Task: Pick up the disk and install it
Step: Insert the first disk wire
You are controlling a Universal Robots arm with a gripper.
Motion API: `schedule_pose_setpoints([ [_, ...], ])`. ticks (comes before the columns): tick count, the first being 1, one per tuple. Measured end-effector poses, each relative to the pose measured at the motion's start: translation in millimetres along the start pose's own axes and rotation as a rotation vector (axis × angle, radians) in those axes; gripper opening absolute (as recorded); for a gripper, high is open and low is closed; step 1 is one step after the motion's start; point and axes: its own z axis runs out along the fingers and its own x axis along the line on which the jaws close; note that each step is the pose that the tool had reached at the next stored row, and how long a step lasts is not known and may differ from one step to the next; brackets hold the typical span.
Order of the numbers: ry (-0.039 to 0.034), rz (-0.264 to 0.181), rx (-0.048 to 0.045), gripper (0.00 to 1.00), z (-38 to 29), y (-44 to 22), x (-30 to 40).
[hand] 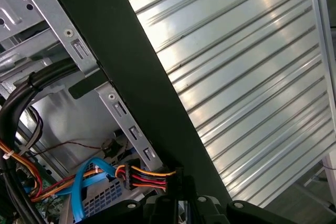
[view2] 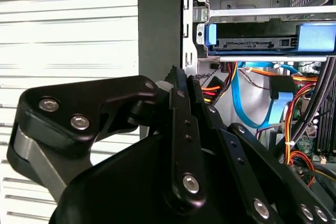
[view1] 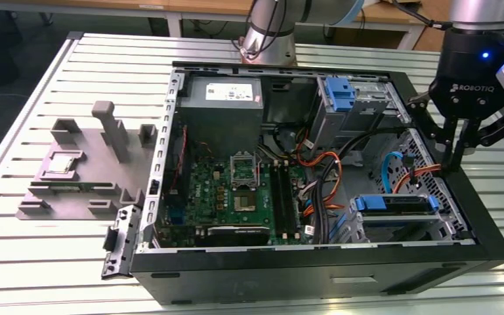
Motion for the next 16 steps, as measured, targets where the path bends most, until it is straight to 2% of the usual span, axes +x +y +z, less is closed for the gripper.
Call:
schedule_pose_setpoints([
  [13, -0.0030, -0.003, 0.0024, 0.16, -2.0, -1.6, -0.4],
  [16, -0.0013, -0.003, -0.0001, 0.16, -4.8, -2.7, -1.7],
])
